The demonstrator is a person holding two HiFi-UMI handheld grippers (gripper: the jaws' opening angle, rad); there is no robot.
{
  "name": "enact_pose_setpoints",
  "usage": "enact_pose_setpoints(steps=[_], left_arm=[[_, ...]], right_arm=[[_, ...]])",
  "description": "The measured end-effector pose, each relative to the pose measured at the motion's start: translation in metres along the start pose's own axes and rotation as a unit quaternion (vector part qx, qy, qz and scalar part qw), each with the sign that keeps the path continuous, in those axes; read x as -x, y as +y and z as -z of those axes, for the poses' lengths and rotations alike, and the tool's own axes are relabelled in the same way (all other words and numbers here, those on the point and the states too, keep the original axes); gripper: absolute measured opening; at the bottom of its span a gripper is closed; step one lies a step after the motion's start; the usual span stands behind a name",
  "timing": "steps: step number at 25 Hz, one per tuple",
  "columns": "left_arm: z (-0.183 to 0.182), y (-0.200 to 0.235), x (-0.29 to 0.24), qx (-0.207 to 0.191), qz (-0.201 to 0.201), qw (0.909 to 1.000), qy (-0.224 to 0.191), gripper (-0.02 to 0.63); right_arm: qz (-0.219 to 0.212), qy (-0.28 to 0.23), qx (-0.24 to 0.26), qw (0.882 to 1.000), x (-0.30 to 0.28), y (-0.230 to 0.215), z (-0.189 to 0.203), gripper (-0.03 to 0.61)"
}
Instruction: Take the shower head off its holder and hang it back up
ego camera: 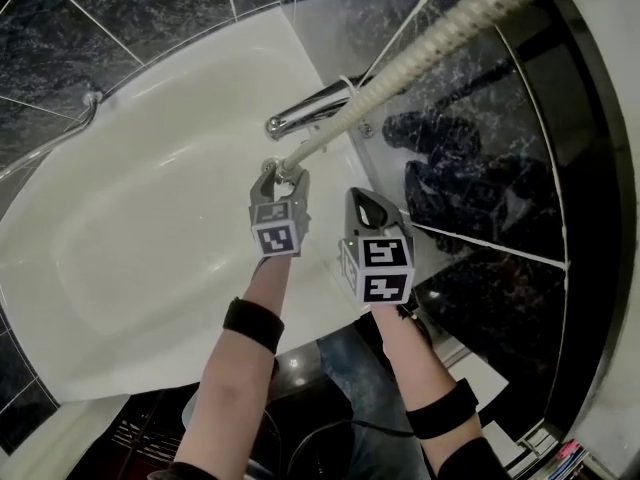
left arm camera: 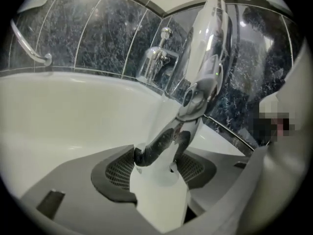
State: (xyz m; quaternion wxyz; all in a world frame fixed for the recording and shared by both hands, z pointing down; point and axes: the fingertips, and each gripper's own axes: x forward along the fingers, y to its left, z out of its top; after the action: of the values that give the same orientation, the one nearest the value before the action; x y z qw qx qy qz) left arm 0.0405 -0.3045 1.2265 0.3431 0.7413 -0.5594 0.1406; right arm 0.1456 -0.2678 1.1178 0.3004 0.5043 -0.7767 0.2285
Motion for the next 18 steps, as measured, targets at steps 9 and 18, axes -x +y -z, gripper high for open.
enact_pose_setpoints(steps=[9, 18], left_arm=[[0.01, 0.06, 0.102, -0.027, -0.056, 0.9978, 0.02, 0.239], [-0.024, 0.16, 0.262, -0.03, -0.171, 0.9845, 0.024, 0.233]], right_arm=[[-0.029, 0.028, 0.01, 0.999, 0.032, 0.045, 0.008, 0.025], [-0.065, 0.045, 0.032, 0.996, 0.088, 0.109, -0.013, 0.025]])
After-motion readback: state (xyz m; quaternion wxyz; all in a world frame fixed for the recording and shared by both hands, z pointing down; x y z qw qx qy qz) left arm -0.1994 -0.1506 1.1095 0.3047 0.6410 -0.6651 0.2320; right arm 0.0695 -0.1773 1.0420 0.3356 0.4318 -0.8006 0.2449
